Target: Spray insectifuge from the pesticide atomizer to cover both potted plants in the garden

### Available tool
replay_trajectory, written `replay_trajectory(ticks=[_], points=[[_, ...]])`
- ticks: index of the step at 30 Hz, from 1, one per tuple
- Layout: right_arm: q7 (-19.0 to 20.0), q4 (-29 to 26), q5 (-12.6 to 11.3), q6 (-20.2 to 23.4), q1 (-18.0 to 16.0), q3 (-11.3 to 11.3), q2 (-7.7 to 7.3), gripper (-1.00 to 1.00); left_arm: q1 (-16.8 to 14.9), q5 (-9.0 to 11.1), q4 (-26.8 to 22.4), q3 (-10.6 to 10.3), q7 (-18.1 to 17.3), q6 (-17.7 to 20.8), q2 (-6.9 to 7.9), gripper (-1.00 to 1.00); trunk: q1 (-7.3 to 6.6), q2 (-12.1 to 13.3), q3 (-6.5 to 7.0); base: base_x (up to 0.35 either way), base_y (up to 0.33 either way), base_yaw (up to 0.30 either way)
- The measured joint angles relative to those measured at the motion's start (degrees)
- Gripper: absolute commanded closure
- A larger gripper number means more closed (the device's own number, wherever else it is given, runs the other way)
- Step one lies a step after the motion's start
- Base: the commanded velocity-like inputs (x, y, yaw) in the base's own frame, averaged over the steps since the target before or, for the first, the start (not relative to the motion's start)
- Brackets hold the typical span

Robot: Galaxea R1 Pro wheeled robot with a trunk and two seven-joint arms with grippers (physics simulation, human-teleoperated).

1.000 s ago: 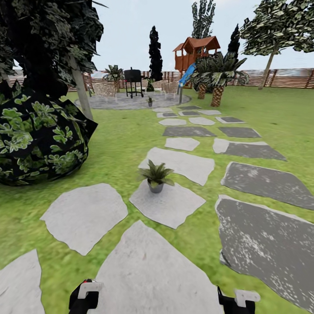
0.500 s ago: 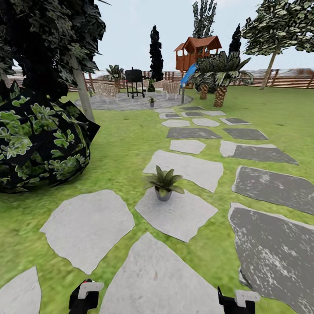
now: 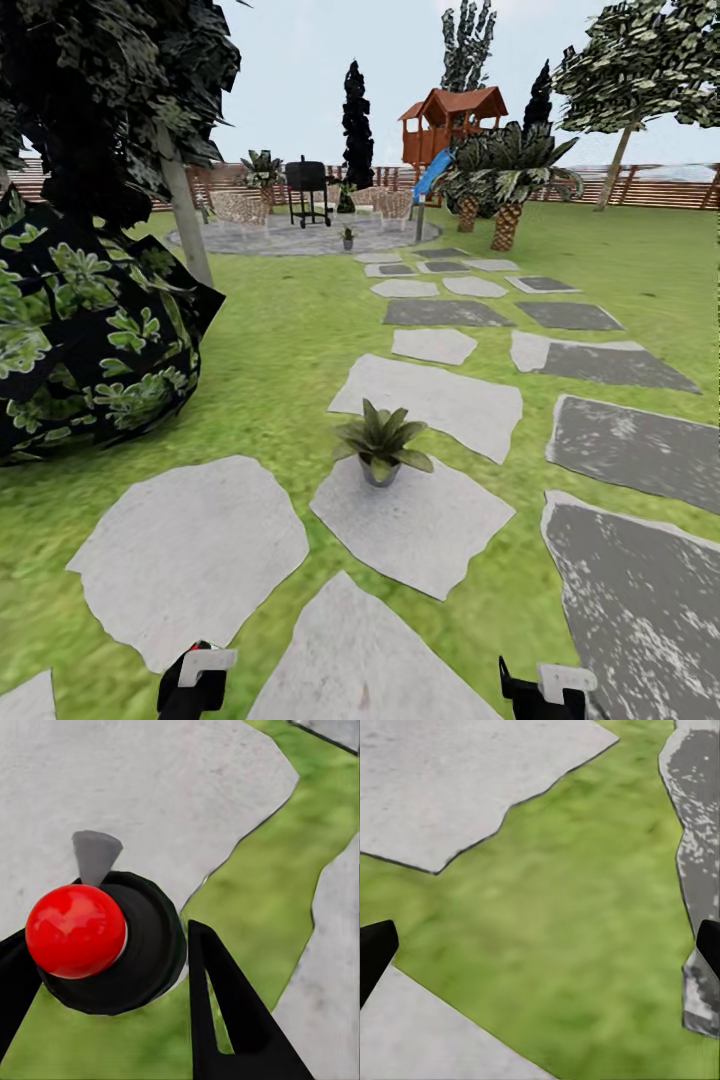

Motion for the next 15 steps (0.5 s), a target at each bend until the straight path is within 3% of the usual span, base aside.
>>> replay_trajectory(ticks=[9,15], points=[[0.0,0.1,0.0,0.0,0.0,0.0,0.0,-1.0,0.0,0.0,0.0,0.0,0.0,0.0,0.0,1.0,0.0,0.0,0.2,0.336,0.012,-0.223],[0.0,0.1,0.0,0.0,0.0,0.0,0.0,-1.0,0.0,0.0,0.0,0.0,0.0,0.0,0.0,1.0,0.0,0.0,0.38,0.316,0.132,-0.243]])
